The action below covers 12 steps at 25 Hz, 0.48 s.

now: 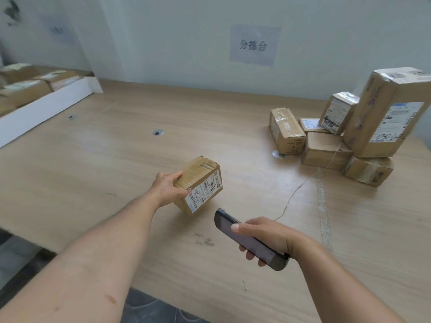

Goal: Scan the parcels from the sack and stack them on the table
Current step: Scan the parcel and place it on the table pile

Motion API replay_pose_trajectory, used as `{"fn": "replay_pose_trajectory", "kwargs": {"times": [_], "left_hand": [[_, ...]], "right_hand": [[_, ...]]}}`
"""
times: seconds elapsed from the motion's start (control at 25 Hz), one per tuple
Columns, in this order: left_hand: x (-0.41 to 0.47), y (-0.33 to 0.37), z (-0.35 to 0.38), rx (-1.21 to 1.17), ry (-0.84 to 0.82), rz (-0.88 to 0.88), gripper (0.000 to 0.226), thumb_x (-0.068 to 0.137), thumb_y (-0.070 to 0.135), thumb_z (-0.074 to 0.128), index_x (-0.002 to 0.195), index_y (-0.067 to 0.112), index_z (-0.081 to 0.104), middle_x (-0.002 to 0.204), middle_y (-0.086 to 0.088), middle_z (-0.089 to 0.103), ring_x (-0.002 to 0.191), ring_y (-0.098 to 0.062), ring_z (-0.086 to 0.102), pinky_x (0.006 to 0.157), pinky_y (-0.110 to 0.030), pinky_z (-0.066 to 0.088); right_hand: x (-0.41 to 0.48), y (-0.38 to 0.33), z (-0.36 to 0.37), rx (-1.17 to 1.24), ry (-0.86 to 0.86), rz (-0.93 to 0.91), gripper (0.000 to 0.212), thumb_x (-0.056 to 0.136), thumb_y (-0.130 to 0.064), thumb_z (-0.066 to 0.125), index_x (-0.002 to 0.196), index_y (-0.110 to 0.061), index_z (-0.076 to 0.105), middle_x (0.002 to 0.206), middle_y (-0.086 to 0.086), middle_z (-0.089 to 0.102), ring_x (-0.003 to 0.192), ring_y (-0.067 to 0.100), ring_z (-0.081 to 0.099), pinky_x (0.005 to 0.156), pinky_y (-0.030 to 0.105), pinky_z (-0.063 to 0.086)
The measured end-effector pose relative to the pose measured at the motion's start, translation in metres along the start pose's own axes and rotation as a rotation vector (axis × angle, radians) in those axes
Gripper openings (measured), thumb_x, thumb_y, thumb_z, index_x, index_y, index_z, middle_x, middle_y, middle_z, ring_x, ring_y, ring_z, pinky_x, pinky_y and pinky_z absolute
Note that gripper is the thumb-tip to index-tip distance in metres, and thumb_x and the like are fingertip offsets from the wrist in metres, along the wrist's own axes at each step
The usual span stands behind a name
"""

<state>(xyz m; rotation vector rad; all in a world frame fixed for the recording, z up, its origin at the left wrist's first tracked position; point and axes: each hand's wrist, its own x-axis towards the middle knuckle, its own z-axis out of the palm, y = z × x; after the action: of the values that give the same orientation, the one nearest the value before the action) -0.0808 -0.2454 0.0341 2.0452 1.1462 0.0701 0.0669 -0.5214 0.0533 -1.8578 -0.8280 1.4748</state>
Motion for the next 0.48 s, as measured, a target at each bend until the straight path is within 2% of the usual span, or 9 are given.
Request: {"fn": "replay_pose_trajectory", "kwargs": {"times": [0.12, 0.28, 0.48], "left_hand": [[-0.033, -0.054, -0.009, -0.058, 0.12, -0.108, 0.09, 0.041, 0.046, 0.064, 0.13, 0.037, 0.057, 0.124, -0.007, 0.052, 0.116, -0.028, 0.057, 0.101, -0.043, 0.047], [-0.115, -0.097, -0.037, -0.128, 0.312, -0.265, 0.096, 0.041, 0.044, 0.064, 0.136, 0.033, 0.052, 0.13, -0.007, 0.051, 0.116, -0.027, 0.058, 0.104, -0.042, 0.045], [-0.188, -0.139, -0.069, -0.149, 0.441, -0.399, 0.085, 0.066, 0.024, 0.076, 0.144, 0.021, 0.042, 0.139, -0.005, 0.034, 0.125, -0.02, 0.047, 0.113, -0.036, 0.034]], "right_hand": [[0.012, -0.008, 0.02, -0.03, -0.09, -0.057, 0.053, 0.084, -0.056, 0.065, 0.109, -0.009, 0.063, 0.092, 0.008, 0.069, 0.075, 0.021, 0.067, 0.068, 0.04, 0.055], [0.031, -0.031, 0.067, -0.073, -0.254, -0.126, 0.06, 0.073, -0.059, 0.065, 0.106, -0.009, 0.063, 0.091, 0.009, 0.068, 0.074, 0.021, 0.066, 0.063, 0.037, 0.054], [0.055, -0.063, 0.13, -0.136, -0.389, -0.183, 0.064, 0.07, -0.062, 0.064, 0.106, -0.009, 0.064, 0.092, 0.01, 0.07, 0.075, 0.021, 0.068, 0.062, 0.036, 0.056]]}}
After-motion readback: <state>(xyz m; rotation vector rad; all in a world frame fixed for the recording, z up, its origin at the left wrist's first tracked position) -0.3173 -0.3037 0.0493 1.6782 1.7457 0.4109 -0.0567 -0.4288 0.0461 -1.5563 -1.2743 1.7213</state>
